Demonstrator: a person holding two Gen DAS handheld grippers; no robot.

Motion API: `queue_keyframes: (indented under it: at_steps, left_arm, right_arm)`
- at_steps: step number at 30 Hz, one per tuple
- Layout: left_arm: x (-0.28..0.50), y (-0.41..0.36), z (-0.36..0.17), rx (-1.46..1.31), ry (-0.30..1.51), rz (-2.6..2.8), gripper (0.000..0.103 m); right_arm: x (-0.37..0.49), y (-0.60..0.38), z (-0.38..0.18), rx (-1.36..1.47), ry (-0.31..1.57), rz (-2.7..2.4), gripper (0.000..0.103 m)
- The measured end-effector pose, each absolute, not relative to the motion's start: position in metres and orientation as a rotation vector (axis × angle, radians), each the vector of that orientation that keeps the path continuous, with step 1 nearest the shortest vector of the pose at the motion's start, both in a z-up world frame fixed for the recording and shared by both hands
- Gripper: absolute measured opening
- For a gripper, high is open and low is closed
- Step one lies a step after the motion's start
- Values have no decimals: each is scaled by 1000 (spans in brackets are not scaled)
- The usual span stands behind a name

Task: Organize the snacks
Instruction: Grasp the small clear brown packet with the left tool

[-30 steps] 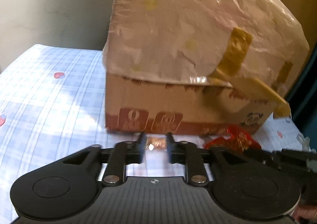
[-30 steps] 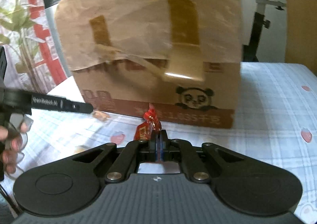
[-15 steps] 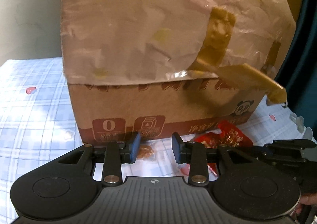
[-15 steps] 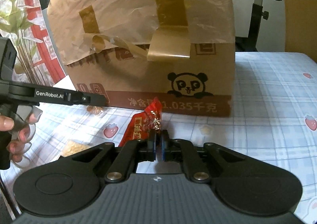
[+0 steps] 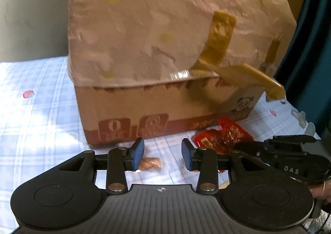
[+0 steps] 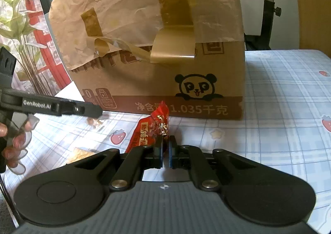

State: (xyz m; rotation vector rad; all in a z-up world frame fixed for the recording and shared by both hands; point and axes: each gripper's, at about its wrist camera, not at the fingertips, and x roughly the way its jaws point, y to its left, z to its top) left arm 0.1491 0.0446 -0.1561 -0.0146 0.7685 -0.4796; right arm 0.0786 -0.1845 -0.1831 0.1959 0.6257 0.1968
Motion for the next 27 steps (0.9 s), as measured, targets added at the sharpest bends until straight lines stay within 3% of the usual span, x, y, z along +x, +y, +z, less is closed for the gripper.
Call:
queue_keyframes:
  at_steps: [18, 27]
  left_arm:
    - [134, 64, -168, -15, 841, -470, 47]
    - [136, 54, -166, 14, 789, -409, 48]
  right_arm:
    - [79, -185, -183, 200, 628, 201, 6]
    - [79, -184, -183, 198, 629, 201, 6]
